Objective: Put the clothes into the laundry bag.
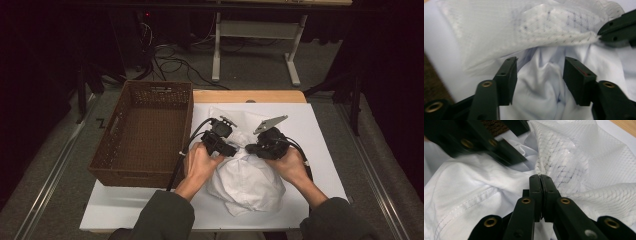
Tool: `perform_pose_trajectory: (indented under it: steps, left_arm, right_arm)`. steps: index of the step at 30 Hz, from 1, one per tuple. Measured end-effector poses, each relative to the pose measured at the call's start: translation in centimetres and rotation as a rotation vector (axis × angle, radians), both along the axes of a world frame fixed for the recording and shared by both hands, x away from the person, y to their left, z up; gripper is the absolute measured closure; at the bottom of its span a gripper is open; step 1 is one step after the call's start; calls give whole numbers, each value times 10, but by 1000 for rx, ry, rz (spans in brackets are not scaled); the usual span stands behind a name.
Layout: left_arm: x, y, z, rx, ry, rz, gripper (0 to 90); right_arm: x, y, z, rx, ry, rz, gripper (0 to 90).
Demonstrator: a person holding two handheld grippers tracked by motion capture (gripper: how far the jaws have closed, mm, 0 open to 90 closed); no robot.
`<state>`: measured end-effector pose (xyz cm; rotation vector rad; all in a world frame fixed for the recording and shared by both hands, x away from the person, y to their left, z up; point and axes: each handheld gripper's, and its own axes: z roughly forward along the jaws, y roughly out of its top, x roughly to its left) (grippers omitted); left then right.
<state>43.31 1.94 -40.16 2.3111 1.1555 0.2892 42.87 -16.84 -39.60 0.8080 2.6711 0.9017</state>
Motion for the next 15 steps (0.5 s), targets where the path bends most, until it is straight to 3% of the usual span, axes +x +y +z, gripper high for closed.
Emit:
perform_pose_trajectory:
  steps: [4, 8, 10, 15]
  left_arm:
    - [1, 5, -3, 86, 26, 50, 335]
    - [8, 1, -21, 129, 110, 84, 273]
    - [12, -3, -31, 160, 116, 100, 247]
    - [26, -7, -55, 140, 186, 142, 230]
  right_arm:
    - [-1, -2, 0, -3, 0, -7, 894]
    - [1, -4, -1, -4, 4, -10, 894]
    - [2, -4, -1, -5, 8, -13, 894]
    - [1, -4, -3, -31, 6, -11, 894]
